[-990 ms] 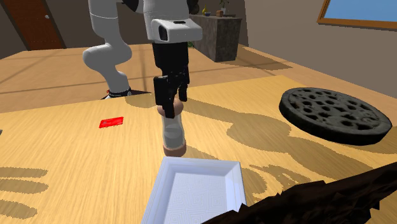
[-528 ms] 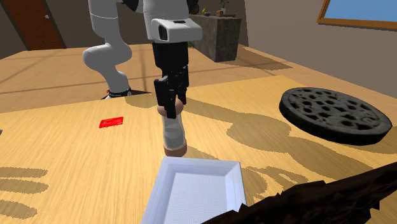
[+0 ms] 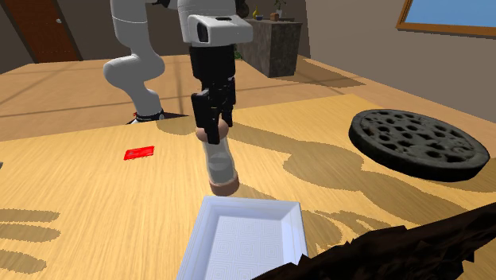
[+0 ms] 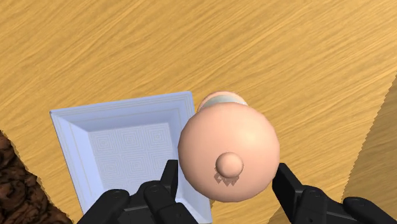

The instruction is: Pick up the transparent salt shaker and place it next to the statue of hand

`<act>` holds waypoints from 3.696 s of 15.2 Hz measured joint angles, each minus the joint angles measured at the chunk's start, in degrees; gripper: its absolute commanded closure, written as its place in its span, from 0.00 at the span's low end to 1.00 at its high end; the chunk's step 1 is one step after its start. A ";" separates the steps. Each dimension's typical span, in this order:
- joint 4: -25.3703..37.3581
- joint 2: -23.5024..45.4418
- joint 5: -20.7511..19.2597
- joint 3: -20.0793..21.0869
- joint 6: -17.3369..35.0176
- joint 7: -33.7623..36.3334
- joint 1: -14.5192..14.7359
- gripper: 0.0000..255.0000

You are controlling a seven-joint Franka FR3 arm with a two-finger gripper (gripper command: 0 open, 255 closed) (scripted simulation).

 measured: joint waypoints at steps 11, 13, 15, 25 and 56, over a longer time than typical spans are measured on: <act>8.14 -0.26 -0.25 -0.23 -8.34 0.27 -0.36 1.00; 10.02 0.06 -0.12 -0.29 -9.93 0.16 -0.60 1.00; 12.14 0.53 0.09 -0.32 -11.61 0.08 -0.86 1.00; 23.28 2.82 1.14 -0.46 -20.59 -0.18 -2.29 1.00; 1.72 -26.98 -11.99 -5.41 -25.32 -11.21 -6.18 1.00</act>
